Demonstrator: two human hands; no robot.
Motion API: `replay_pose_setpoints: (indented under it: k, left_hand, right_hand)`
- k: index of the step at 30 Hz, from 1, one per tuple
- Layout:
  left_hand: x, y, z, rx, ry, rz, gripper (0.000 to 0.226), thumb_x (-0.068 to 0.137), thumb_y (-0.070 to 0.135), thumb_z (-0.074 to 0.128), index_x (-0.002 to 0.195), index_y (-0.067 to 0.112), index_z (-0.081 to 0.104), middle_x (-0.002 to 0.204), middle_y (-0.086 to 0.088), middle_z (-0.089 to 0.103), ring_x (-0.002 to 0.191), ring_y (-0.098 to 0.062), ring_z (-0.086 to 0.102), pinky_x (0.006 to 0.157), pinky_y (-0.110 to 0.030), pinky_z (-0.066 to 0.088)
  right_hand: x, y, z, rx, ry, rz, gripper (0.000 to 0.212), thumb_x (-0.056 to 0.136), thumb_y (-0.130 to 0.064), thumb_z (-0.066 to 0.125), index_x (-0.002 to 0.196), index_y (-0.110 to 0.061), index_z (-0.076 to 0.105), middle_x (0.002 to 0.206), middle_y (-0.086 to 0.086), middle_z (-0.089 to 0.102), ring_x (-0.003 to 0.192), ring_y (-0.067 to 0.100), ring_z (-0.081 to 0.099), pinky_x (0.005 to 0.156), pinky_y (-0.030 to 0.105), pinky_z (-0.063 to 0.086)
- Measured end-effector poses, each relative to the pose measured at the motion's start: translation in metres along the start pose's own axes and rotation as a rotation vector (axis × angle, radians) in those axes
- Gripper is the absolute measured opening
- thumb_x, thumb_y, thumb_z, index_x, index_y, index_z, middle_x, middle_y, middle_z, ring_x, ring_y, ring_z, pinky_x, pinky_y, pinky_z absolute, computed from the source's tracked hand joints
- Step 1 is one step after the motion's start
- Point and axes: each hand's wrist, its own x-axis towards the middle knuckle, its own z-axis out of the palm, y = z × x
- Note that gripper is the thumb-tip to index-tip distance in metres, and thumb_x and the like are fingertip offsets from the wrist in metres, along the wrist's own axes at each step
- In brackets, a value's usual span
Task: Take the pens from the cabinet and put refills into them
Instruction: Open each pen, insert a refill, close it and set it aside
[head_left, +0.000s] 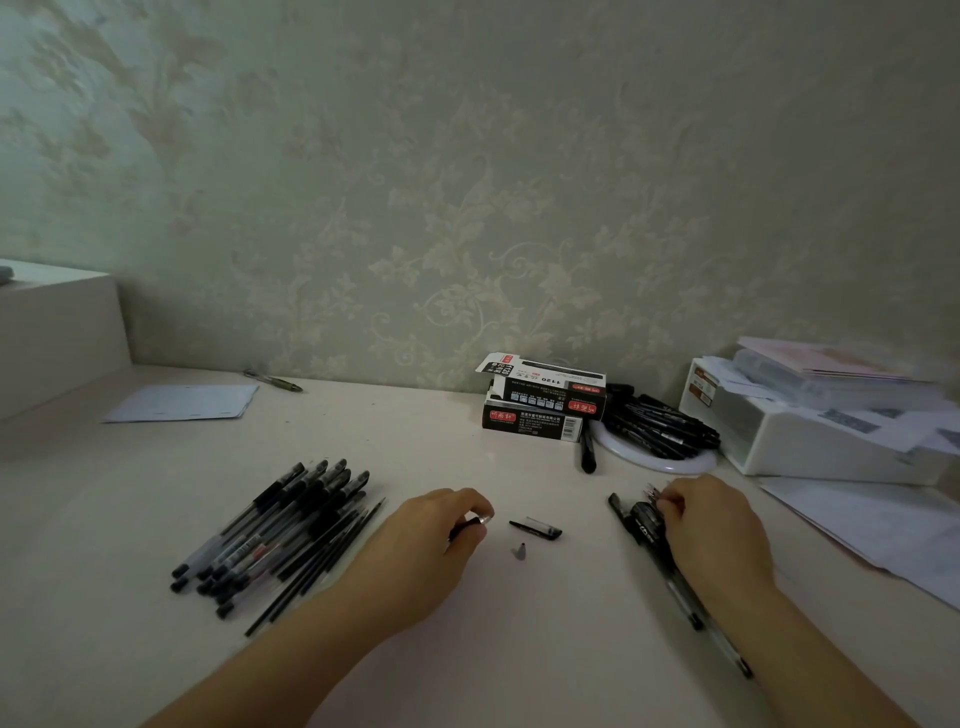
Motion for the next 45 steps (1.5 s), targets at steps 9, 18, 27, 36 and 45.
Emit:
replay_pose_setpoints:
  k: [9,18,27,36,45]
  left_hand:
    - [0.005,-0.010,-0.017,0.106,0.102,-0.225,0.019,0.089,0.037,0.060,0.108,0.031,0.058,0.090,0.013,0.059,0.077,-0.005,0.053,0.069,-0.020,0.041]
    - [0.003,-0.031,-0.061,0.465,-0.092,-0.512,0.031,0.077,0.045,0.069,0.087,0.019,0.055,0.091,0.002,0.059,0.081,-0.016,0.054,0.063,-0.025,0.039]
    - [0.003,-0.034,-0.054,0.488,-0.116,-0.533,0.019,0.087,0.034,0.062,0.092,0.019,0.052,0.099,-0.002,0.060,0.092,-0.020,0.058,0.080,-0.030,0.050]
    - [0.003,-0.030,-0.046,0.512,-0.035,-0.454,0.019,0.091,0.027,0.052,0.078,0.018,0.042,0.075,0.006,0.045,0.073,-0.015,0.047,0.064,-0.026,0.039]
    - [0.001,0.022,-0.013,-0.029,0.102,0.025,0.013,0.086,0.038,0.059,0.076,0.030,0.057,0.070,0.014,0.059,0.070,0.004,0.053,0.057,-0.014,0.041]
  right_hand:
    - [-0.005,-0.014,-0.003,0.096,0.045,-0.153,0.016,0.095,-0.019,0.060,0.103,-0.014,0.073,0.098,0.004,0.066,0.083,0.019,0.060,0.073,0.034,0.051]
    - [-0.034,-0.055,0.004,0.221,-0.045,-0.476,0.017,0.096,-0.030,0.059,0.105,-0.023,0.071,0.097,-0.011,0.065,0.085,0.006,0.057,0.078,0.027,0.051]
    - [-0.037,-0.055,0.009,0.248,-0.067,-0.489,0.016,0.096,-0.030,0.059,0.104,-0.025,0.071,0.096,-0.013,0.064,0.082,0.004,0.057,0.078,0.026,0.051]
    - [-0.039,-0.060,0.011,0.340,-0.070,-0.478,0.010,0.093,-0.026,0.064,0.095,-0.024,0.073,0.087,-0.018,0.063,0.074,0.003,0.058,0.070,0.016,0.049]
    - [-0.058,-0.087,0.007,1.212,-0.598,0.025,0.014,0.091,-0.013,0.065,0.087,-0.013,0.078,0.078,0.009,0.074,0.064,0.014,0.066,0.063,0.020,0.054]
